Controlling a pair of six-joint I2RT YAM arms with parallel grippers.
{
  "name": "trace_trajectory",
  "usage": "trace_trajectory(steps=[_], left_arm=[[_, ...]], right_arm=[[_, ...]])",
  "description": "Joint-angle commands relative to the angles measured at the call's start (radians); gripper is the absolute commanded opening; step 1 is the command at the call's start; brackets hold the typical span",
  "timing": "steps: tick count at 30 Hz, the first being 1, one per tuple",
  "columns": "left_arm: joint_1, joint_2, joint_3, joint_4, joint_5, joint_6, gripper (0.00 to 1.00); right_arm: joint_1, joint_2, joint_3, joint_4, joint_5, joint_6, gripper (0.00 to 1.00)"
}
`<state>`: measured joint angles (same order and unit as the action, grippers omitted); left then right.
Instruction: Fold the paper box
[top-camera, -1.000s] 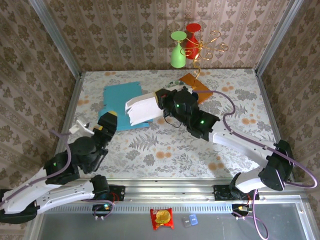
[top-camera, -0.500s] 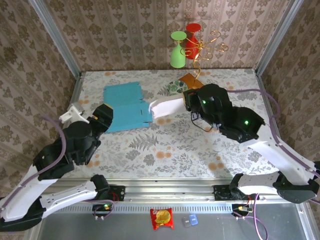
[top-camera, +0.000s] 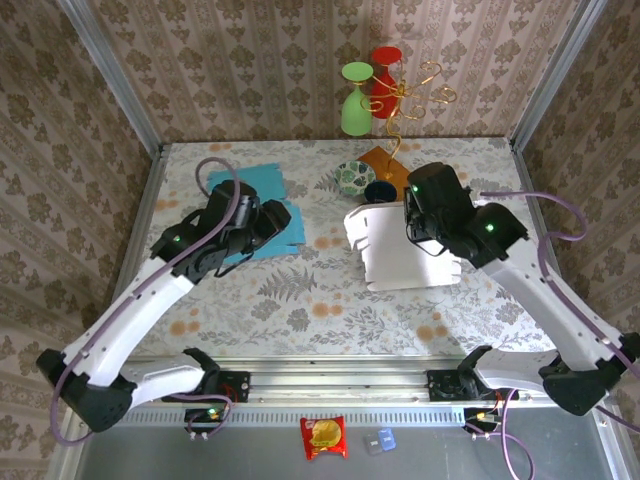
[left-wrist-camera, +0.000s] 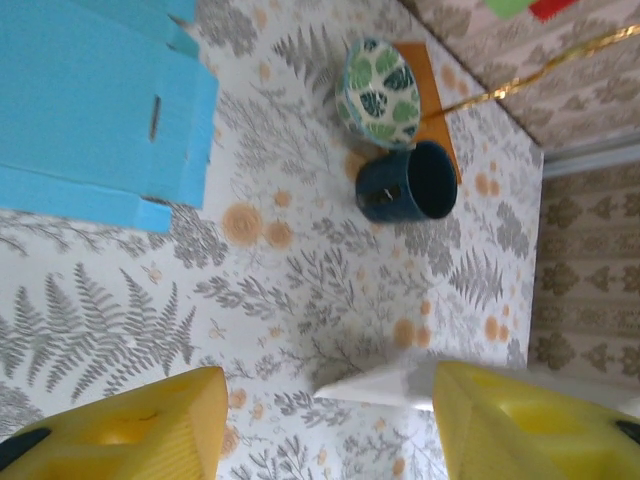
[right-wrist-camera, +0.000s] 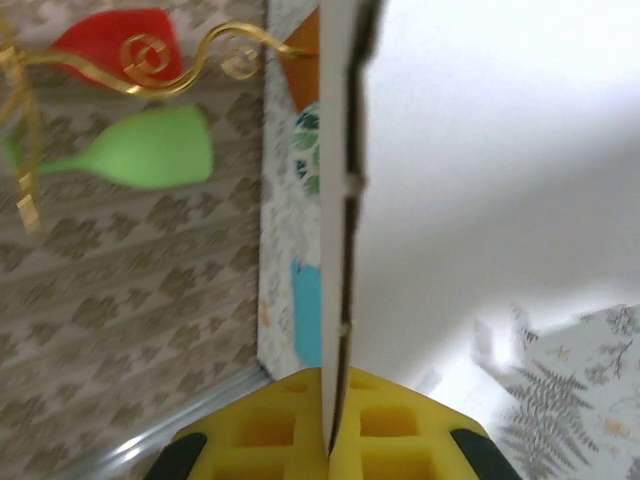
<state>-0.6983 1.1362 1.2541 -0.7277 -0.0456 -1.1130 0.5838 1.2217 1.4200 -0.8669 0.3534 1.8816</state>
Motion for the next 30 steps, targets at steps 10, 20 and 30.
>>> trace_trajectory(steps=[10, 20, 30], left_arm=[[-0.117, 0.311, 0.276, 0.226, 0.144, -0.085, 0.62], [-0.153, 0.448, 0.324, 0.280, 0.185, -0.179, 0.57], [-0.168, 0.482, 0.314, 0.274, 0.209, -0.209, 0.52]], right_arm=[[-0.135, 0.061, -0.146, 0.201, -0.194, 0.007, 0.00], [-0.157, 0.068, -0.180, 0.241, -0.240, 0.014, 0.00], [-0.160, 0.070, -0.201, 0.266, -0.252, 0.016, 0.00]])
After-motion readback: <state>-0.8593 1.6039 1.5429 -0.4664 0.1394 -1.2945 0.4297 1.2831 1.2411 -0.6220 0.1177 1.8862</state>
